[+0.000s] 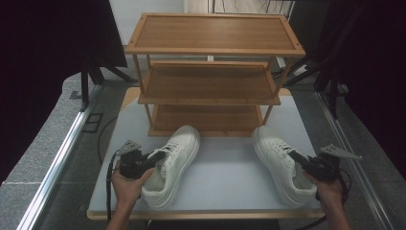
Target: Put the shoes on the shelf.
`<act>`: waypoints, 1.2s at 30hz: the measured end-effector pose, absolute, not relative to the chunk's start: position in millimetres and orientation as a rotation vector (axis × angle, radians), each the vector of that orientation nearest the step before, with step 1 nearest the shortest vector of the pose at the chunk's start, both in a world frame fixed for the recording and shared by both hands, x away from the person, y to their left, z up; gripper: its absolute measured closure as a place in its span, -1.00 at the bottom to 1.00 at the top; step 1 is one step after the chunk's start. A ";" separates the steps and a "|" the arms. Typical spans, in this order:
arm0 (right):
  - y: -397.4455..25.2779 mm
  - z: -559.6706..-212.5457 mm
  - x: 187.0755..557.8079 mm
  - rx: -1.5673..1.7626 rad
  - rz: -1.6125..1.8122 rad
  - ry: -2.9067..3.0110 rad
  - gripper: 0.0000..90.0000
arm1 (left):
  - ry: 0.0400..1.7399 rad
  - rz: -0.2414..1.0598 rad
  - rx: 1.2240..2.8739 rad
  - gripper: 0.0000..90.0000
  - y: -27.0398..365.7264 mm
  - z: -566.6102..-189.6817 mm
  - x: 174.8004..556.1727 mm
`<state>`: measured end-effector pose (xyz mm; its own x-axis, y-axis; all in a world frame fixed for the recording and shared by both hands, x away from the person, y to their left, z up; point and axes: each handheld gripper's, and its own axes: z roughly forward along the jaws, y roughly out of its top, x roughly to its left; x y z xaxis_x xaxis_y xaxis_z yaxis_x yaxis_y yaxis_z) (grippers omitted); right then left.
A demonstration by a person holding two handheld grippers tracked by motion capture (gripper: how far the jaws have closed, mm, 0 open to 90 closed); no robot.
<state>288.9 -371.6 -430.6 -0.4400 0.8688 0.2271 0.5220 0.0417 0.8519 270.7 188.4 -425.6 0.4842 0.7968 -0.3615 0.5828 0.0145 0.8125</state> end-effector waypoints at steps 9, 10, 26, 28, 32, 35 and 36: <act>-363.9 -421.4 277.4 1.419 1.468 1.914 0.87 | 1.177 0.218 1.632 0.84 186.5 -420.0 269.4; -362.4 -419.8 276.5 1.419 1.476 1.906 0.87 | 1.166 0.211 1.637 0.84 185.6 -417.6 270.6; -331.9 -387.2 273.4 1.352 1.596 1.866 0.87 | 1.111 0.215 1.573 0.84 175.1 -385.9 276.4; -326.1 -382.7 275.2 1.339 1.613 1.863 0.87 | 1.102 0.223 1.569 0.84 173.8 -380.5 277.7; -316.7 -373.0 277.8 1.324 1.645 1.856 0.87 | 1.093 0.234 1.554 0.84 170.6 -370.3 280.7; -310.3 -365.6 280.0 1.307 1.653 1.851 0.87 | 1.082 0.239 1.551 0.84 168.9 -363.0 283.7; -308.4 -363.1 280.6 1.305 1.656 1.852 0.87 | 1.079 0.237 1.545 0.84 169.1 -360.8 285.2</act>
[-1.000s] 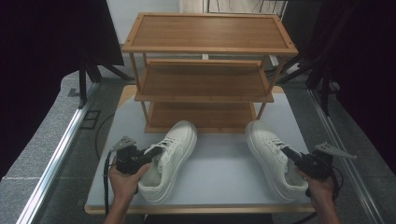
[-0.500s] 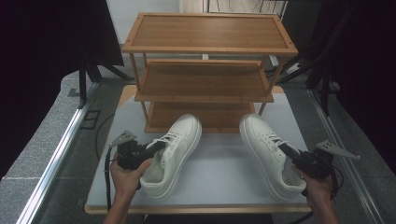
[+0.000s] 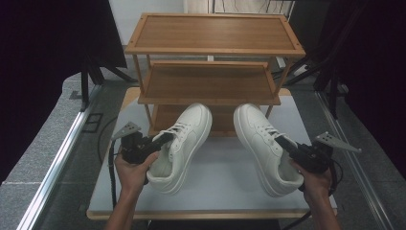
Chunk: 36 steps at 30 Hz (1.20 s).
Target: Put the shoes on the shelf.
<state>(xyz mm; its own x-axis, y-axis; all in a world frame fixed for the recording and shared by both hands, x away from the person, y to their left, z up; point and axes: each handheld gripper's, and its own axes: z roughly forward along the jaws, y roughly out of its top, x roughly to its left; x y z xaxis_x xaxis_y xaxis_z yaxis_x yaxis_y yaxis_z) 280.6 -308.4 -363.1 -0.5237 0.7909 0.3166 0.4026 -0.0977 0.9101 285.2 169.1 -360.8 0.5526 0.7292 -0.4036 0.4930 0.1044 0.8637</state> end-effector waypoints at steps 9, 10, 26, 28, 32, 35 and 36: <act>-294.6 -343.4 288.1 1.264 1.666 1.847 0.87 | 1.074 0.253 1.509 0.84 168.1 -342.8 295.3; -290.9 -337.8 290.4 1.254 1.671 1.846 0.87 | 1.069 0.253 1.507 0.84 167.2 -338.2 297.3; -269.7 -316.5 307.7 1.242 1.684 1.833 0.87 | 1.084 0.274 1.474 0.83 165.1 -318.7 316.7; -267.4 -314.4 310.0 1.243 1.683 1.834 0.87 | 1.090 0.285 1.473 0.83 164.3 -316.8 320.0; -264.1 -310.5 313.6 1.248 1.675 1.813 0.87 | 1.090 0.310 1.466 0.83 163.4 -312.0 324.0; -264.1 -308.2 316.7 1.264 1.681 1.804 0.87 | 1.093 0.321 1.466 0.83 163.8 -308.3 325.7; -264.3 -307.7 318.1 1.270 1.683 1.802 0.87 | 1.095 0.330 1.466 0.83 163.7 -304.8 327.5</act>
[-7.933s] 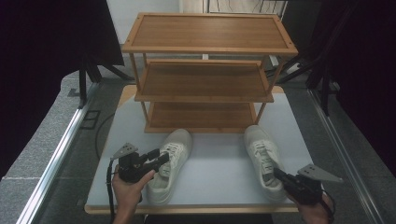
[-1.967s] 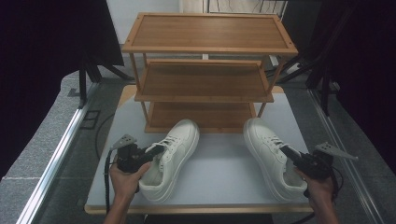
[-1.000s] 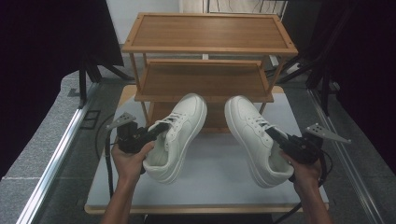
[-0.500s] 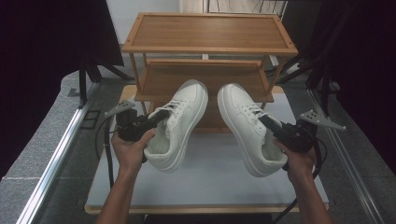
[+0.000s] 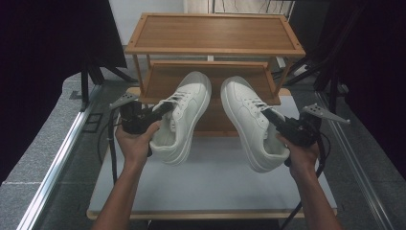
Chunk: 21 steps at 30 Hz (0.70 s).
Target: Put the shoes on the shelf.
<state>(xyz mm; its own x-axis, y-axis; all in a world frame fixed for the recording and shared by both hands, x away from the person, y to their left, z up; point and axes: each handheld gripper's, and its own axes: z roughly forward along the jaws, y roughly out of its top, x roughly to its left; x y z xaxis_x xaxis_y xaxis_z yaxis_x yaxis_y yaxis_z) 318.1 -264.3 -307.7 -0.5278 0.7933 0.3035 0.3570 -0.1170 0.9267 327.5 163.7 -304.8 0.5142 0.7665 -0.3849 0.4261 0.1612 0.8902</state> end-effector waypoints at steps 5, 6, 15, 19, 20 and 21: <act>-263.4 -305.4 325.5 1.302 1.683 1.779 0.87 | 1.103 0.337 1.453 0.83 161.6 -300.5 334.1; -262.8 -304.6 326.6 1.313 1.679 1.772 0.87 | 1.109 0.353 1.440 0.83 159.1 -299.0 339.0; -254.7 -292.6 348.7 1.350 1.678 1.746 0.87 | 1.123 0.382 1.441 0.83 148.2 -287.6 364.3; -251.2 -288.8 354.3 1.347 1.670 1.733 0.87 | 1.134 0.356 1.427 0.83 142.8 -286.5 375.9; -249.3 -286.6 357.7 1.356 1.668 1.726 0.87 | 1.140 0.361 1.425 0.83 140.5 -286.6 380.6; -249.3 -286.6 357.7 1.356 1.668 1.726 0.87 | 1.140 0.361 1.425 0.83 140.5 -286.6 380.6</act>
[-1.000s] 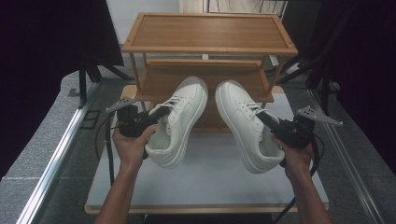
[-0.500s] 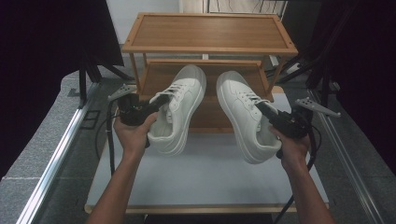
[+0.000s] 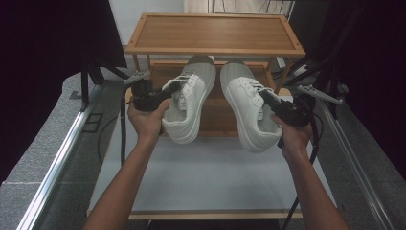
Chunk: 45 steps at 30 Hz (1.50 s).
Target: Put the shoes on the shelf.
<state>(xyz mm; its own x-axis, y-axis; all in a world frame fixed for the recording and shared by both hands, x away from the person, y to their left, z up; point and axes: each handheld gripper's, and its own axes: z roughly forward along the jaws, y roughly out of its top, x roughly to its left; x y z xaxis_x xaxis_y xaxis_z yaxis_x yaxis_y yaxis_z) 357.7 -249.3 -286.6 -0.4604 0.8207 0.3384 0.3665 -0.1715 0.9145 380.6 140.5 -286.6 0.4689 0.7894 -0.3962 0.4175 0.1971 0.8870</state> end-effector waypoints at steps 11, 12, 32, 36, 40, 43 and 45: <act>-235.4 -284.1 386.5 1.430 1.608 1.681 0.87 | 1.210 0.353 1.374 0.83 136.3 -292.0 405.8; -234.7 -283.9 388.7 1.433 1.603 1.676 0.86 | 1.215 0.355 1.372 0.83 136.8 -292.5 406.6; -224.1 -286.4 419.0 1.534 1.563 1.625 0.86 | 1.293 0.344 1.316 0.83 131.9 -297.1 439.3; -219.4 -286.7 424.6 1.555 1.570 1.608 0.86 | 1.307 0.352 1.295 0.82 130.4 -296.3 443.1; -216.0 -285.7 426.4 1.553 1.558 1.612 0.86 | 1.316 0.363 1.289 0.82 127.4 -296.6 447.5; -211.7 -284.9 429.3 1.560 1.547 1.603 0.85 | 1.318 0.378 1.290 0.82 124.0 -297.7 450.4; -210.4 -284.6 431.0 1.561 1.547 1.599 0.85 | 1.331 0.363 1.275 0.82 121.1 -298.8 453.4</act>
